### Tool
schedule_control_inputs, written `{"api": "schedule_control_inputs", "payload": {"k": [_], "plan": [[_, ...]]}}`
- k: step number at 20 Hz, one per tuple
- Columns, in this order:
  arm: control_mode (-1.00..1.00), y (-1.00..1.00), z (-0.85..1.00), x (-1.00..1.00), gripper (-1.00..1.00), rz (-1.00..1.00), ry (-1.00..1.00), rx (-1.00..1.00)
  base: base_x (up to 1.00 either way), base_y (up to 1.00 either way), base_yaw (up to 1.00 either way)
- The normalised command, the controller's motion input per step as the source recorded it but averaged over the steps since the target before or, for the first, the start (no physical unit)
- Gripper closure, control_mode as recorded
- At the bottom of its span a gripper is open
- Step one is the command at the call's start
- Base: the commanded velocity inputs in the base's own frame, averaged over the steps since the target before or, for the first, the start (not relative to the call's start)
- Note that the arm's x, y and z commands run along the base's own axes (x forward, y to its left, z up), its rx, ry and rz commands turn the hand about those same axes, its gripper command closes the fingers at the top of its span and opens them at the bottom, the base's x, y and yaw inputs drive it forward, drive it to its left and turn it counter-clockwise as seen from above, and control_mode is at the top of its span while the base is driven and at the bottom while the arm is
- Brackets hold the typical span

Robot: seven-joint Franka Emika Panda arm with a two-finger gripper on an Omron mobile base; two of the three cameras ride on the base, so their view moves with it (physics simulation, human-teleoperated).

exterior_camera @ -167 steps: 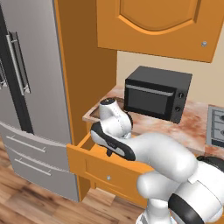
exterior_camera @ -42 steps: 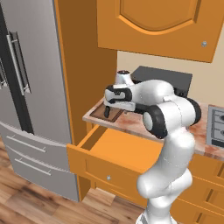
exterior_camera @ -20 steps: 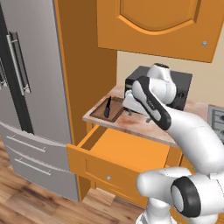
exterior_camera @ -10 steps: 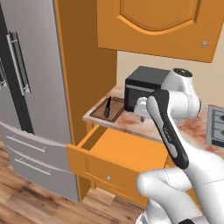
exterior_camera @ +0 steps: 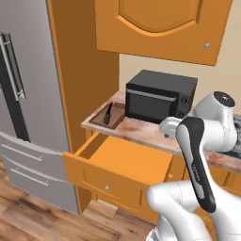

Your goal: Pick up the knife from the drawer and place it on the cutting board. Then place the meat from the plate to the cutting board.

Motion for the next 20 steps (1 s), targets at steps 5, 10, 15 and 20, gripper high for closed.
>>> {"api": "schedule_control_inputs", "payload": {"k": [5,10,15,20], "plan": [[1.0,0.0,0.0,0.0,-1.0,0.0,0.0,0.0,-0.91,-1.0,-0.17],[1.0,0.0,0.0,0.0,-1.0,0.0,0.0,0.0,-0.93,-1.0,-0.21],[1.0,0.0,0.0,0.0,-1.0,0.0,0.0,0.0,-0.36,-1.0,-0.29],[1.0,0.0,0.0,0.0,-1.0,0.0,0.0,0.0,-0.26,-0.99,-0.32]]}}
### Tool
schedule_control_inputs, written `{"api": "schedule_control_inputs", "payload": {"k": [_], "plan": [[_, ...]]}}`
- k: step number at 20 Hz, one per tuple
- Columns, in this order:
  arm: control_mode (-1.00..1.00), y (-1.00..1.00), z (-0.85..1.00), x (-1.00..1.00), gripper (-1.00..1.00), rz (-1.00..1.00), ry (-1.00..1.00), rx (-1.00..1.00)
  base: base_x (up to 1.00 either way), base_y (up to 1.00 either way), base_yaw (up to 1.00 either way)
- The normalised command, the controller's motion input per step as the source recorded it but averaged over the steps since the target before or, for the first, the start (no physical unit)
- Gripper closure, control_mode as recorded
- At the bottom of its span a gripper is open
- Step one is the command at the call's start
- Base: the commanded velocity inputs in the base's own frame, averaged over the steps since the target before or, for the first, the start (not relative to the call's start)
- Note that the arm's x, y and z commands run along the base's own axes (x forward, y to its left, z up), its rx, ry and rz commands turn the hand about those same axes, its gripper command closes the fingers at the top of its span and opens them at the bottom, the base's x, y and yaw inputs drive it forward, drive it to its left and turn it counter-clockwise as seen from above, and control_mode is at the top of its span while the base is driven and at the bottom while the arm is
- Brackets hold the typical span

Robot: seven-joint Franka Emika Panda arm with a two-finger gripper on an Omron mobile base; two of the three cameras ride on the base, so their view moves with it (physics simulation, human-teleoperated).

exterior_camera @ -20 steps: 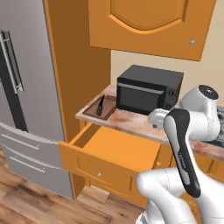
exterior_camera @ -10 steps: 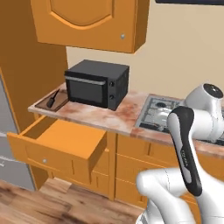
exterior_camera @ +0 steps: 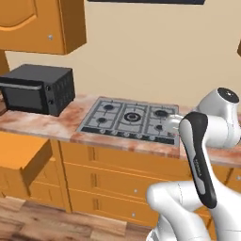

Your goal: Pick up the knife from the drawer and place it on the cutting board. Then place the meat from the plate to the cutting board.

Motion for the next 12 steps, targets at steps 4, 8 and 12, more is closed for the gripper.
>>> {"api": "schedule_control_inputs", "payload": {"k": [4,8,12], "plan": [[1.0,0.0,0.0,0.0,-1.0,0.0,0.0,0.0,-0.39,-0.93,-0.32],[1.0,0.0,0.0,0.0,-1.0,0.0,0.0,0.0,-0.28,-0.92,-0.33],[1.0,0.0,0.0,0.0,-1.0,0.0,0.0,0.0,0.05,-0.67,-0.25]]}}
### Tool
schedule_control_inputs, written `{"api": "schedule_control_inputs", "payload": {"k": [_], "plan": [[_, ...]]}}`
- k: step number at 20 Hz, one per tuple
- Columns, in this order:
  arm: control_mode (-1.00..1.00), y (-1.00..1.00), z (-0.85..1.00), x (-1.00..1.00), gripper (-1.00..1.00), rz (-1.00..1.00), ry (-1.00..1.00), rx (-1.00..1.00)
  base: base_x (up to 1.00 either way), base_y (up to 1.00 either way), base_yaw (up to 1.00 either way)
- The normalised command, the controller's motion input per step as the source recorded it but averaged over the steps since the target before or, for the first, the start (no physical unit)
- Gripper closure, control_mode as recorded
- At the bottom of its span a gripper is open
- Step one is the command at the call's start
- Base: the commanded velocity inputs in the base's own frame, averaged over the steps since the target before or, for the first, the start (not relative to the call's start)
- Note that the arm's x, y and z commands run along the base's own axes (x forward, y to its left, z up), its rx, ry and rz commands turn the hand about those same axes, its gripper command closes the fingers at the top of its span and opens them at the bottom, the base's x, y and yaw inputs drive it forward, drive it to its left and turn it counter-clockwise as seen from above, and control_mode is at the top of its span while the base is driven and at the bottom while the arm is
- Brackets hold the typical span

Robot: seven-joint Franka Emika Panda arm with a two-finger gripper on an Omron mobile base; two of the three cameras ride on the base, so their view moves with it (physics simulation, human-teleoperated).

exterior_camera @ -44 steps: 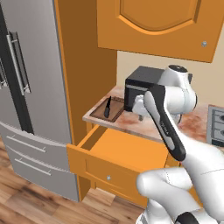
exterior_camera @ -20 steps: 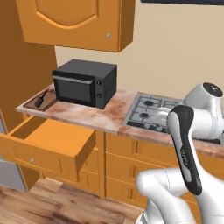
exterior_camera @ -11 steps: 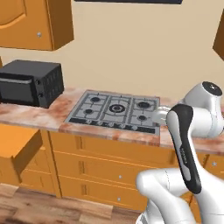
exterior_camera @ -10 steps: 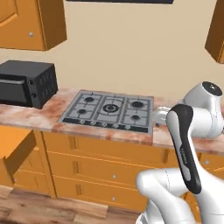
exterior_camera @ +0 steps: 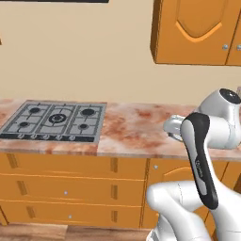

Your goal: Pick up the knife from the drawer and place it on the cutting board. Then place the meat from the plate to the cutting board.

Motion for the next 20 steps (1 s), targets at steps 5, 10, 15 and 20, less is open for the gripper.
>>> {"api": "schedule_control_inputs", "payload": {"k": [5,10,15,20], "plan": [[1.0,0.0,0.0,0.0,-1.0,0.0,0.0,0.0,0.63,-0.02,-0.02],[1.0,0.0,0.0,0.0,-1.0,0.0,0.0,0.0,0.55,-0.14,-0.17],[1.0,0.0,0.0,0.0,-1.0,0.0,0.0,0.0,0.22,-0.35,-0.26],[1.0,0.0,0.0,0.0,-1.0,0.0,0.0,0.0,0.09,-0.05,-0.38]]}}
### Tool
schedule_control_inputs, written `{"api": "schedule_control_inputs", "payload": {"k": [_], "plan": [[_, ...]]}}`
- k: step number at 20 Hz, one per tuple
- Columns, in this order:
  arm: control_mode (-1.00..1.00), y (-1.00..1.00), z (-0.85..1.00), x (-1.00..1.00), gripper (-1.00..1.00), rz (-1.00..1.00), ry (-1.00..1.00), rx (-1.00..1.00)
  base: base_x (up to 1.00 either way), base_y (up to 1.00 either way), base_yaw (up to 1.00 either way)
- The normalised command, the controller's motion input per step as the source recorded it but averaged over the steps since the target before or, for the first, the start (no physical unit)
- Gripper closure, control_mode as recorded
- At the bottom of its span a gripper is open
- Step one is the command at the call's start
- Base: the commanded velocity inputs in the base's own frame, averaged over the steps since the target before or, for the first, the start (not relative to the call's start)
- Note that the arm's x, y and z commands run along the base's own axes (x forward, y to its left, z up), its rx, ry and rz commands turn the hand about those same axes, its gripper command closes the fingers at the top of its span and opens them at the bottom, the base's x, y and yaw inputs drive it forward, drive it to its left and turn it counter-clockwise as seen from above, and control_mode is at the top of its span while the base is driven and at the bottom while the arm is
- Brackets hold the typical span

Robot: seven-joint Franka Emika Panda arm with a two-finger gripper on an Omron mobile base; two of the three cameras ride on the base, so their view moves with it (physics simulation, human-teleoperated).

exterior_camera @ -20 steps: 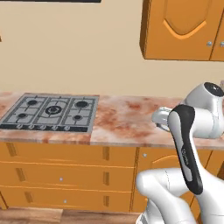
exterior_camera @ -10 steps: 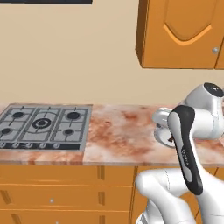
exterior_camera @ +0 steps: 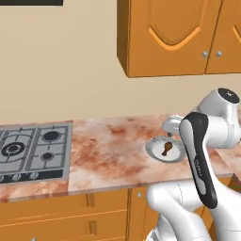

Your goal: Pick up the knife from the drawer and place it on the cutting board. Then place the meat from the plate to the cutting board.

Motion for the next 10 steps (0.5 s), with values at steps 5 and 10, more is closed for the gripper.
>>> {"api": "schedule_control_inputs", "payload": {"k": [5,10], "plan": [[1.0,0.0,0.0,0.0,-1.0,0.0,0.0,0.0,0.14,-0.01,-0.37],[1.0,0.0,0.0,0.0,-1.0,0.0,0.0,0.0,0.09,-0.01,-0.41]]}}
